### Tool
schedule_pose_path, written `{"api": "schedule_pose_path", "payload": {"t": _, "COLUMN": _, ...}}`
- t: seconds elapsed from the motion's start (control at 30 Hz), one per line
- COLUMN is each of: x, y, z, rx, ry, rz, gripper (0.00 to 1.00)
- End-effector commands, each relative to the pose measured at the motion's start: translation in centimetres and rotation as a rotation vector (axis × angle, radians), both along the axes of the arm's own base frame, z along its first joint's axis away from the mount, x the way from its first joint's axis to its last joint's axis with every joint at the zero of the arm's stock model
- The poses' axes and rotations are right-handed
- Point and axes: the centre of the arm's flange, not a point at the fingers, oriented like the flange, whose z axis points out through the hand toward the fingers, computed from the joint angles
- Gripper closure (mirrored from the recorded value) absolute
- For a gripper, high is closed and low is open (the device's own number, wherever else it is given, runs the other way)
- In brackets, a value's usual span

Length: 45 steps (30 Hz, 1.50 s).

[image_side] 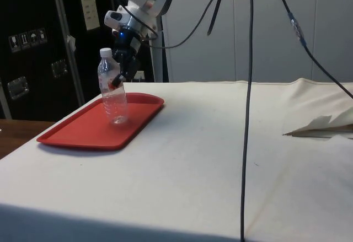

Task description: Place the bottle upright on the tray.

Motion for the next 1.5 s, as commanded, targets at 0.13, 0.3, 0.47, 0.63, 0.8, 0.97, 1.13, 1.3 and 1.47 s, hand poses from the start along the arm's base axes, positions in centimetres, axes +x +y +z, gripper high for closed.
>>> {"api": "schedule_pose_path", "payload": {"t": 0.13, "x": 0.0, "y": 0.0, "z": -0.1, "rx": 0.001, "ry": 0.001, "rz": 0.001, "gripper": 0.99}}
{"api": "schedule_pose_path", "payload": {"t": 0.3, "x": 0.0, "y": 0.0, "z": 0.0, "rx": 0.002, "ry": 0.001, "rz": 0.002, "gripper": 0.75}}
{"api": "schedule_pose_path", "payload": {"t": 0.47, "x": 0.0, "y": 0.0, "z": -0.1, "rx": 0.003, "ry": 0.003, "rz": 0.002, "gripper": 0.35}}
{"api": "schedule_pose_path", "payload": {"t": 0.63, "x": 0.0, "y": 0.0, "z": -0.1, "rx": 0.003, "ry": 0.003, "rz": 0.002, "gripper": 0.00}}
{"api": "schedule_pose_path", "payload": {"t": 0.8, "x": -0.1, "y": 0.1, "z": -0.1, "rx": 0.006, "ry": 0.004, "rz": 0.003, "gripper": 0.00}}
{"api": "schedule_pose_path", "payload": {"t": 0.97, "x": -0.1, "y": 0.0, "z": 0.1, "rx": 0.009, "ry": 0.005, "rz": 0.005, "gripper": 0.00}}
{"api": "schedule_pose_path", "payload": {"t": 1.13, "x": -0.2, "y": -0.4, "z": 0.4, "rx": 0.007, "ry": 0.006, "rz": 0.006, "gripper": 0.00}}
{"api": "schedule_pose_path", "payload": {"t": 1.3, "x": -0.3, "y": -0.9, "z": 1.0, "rx": 0.004, "ry": 0.007, "rz": 0.006, "gripper": 0.00}}
{"api": "schedule_pose_path", "payload": {"t": 1.47, "x": -0.4, "y": -1.4, "z": 1.5, "rx": 0.002, "ry": 0.008, "rz": 0.008, "gripper": 0.00}}
